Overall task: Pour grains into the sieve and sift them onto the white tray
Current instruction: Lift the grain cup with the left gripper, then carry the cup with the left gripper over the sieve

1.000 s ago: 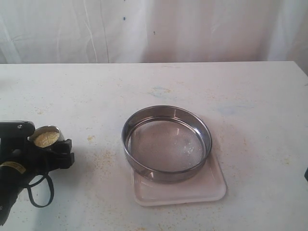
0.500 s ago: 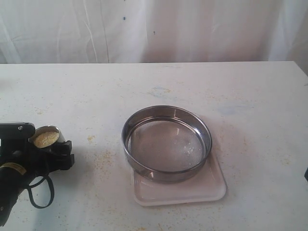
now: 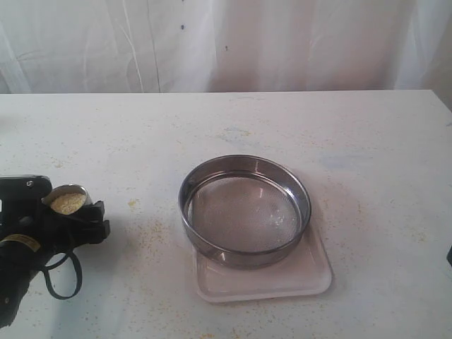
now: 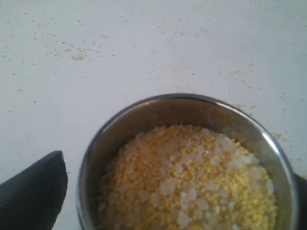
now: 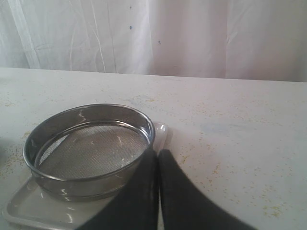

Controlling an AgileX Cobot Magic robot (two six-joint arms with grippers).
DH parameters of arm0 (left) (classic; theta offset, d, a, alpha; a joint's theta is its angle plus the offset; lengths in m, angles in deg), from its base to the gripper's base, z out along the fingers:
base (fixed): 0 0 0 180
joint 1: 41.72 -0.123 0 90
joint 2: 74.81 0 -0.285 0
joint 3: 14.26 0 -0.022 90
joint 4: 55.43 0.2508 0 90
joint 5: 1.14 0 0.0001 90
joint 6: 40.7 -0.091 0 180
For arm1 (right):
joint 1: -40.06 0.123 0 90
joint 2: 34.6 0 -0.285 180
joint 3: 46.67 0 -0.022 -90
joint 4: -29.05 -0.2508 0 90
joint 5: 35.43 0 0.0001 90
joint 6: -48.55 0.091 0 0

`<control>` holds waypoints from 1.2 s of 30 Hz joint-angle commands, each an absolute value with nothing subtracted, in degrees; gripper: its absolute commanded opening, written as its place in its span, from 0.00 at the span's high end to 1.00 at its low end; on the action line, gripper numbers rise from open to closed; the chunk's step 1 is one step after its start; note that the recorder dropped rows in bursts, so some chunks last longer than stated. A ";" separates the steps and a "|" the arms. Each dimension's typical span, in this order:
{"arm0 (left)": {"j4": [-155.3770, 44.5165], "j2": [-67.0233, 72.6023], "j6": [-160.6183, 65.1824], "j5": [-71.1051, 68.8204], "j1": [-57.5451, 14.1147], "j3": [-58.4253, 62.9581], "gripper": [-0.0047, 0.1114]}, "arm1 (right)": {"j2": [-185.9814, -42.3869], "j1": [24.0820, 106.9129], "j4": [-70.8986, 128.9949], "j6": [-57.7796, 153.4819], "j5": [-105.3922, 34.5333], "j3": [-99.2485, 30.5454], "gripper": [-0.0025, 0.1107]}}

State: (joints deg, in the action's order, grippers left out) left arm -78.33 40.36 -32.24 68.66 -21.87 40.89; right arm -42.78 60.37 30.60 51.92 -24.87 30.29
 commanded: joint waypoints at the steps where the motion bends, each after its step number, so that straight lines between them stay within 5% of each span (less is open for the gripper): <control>1: -79.22 40.44 -31.67 68.82 -21.72 40.91 0.32 | -42.39 60.06 30.83 52.00 -25.29 30.55 0.98; 9: -77.78 40.44 -31.57 68.82 -21.72 40.91 0.96 | -42.39 60.06 30.83 52.00 -25.29 30.55 0.98; 36: -60.90 40.44 -31.43 61.47 -20.56 35.61 0.96 | -42.39 60.06 30.83 50.43 -25.29 30.55 0.98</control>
